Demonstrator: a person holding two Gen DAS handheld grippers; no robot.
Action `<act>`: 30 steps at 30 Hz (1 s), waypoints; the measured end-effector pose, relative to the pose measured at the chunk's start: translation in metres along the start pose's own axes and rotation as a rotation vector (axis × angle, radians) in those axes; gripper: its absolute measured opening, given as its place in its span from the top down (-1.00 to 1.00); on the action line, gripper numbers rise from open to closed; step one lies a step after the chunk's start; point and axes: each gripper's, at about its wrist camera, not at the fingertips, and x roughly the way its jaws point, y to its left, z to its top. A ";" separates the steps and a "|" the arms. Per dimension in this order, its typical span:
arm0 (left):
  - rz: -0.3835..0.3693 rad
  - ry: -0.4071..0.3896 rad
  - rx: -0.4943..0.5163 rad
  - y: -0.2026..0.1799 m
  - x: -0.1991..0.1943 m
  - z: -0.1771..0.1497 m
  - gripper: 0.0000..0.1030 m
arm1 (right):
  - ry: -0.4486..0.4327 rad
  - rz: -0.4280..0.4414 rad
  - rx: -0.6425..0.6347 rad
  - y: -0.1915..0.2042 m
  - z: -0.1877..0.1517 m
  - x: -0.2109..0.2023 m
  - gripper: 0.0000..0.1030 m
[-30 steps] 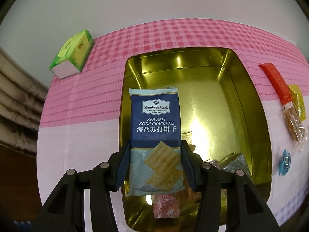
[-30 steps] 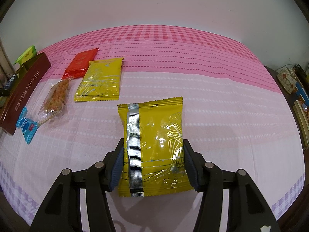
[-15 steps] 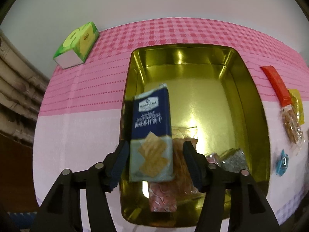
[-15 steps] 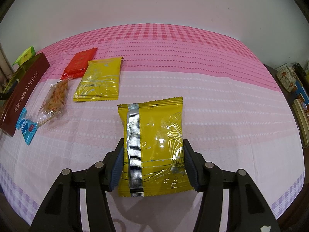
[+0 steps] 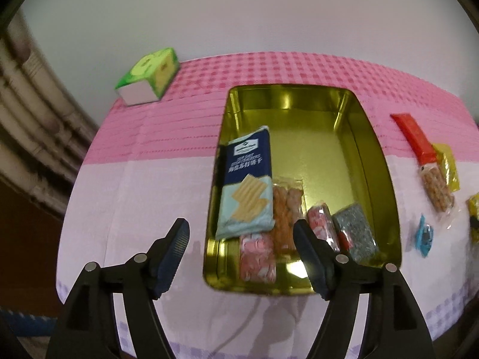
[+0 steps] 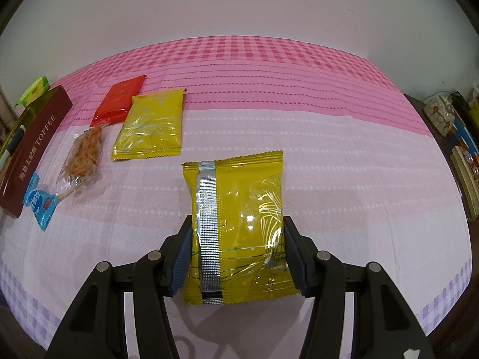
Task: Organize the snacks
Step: 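Carry the soda cracker pack into the gold tin and open the left tool, then lower the yellow foil pouch into the gold tin and open the right tool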
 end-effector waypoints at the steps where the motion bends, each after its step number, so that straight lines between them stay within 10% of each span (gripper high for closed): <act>1: 0.002 -0.004 -0.017 0.003 -0.003 -0.003 -0.41 | -0.001 -0.004 0.003 0.001 0.000 0.000 0.01; 13: 0.060 -0.017 -0.149 0.033 -0.023 -0.046 -0.42 | -0.034 0.025 0.020 0.028 0.006 -0.032 0.01; 30: 0.163 -0.015 -0.241 0.068 -0.032 -0.072 -0.42 | -0.045 0.315 -0.232 0.237 0.047 -0.068 0.00</act>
